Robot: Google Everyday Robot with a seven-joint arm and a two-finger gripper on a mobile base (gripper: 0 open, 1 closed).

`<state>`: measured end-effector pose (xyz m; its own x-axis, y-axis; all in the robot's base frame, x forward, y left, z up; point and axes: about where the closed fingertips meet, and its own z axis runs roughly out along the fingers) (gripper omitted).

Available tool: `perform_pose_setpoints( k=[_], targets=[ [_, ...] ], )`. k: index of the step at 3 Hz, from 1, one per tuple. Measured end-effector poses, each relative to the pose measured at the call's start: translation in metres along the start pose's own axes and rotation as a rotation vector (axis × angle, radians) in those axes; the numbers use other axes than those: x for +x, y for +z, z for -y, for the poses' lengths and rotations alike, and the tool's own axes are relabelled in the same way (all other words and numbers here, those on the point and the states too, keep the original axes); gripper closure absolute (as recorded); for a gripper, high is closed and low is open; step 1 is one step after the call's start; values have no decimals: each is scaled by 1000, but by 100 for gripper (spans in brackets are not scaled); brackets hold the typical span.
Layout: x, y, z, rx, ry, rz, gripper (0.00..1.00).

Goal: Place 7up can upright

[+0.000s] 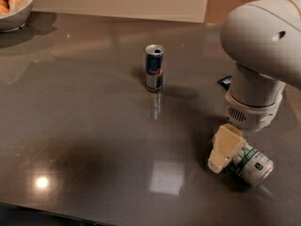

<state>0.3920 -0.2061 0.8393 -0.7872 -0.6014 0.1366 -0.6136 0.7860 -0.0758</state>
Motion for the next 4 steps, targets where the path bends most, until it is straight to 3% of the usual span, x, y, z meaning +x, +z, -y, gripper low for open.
perform_pose_setpoints(
  k=[1, 3, 4],
  targets=[
    [-8, 2, -2, -10, -6, -1, 18],
    [-19, -12, -17, -47, -45, 34, 64],
    [-33, -31, -28, -80, -115, 93, 88]
  ],
)
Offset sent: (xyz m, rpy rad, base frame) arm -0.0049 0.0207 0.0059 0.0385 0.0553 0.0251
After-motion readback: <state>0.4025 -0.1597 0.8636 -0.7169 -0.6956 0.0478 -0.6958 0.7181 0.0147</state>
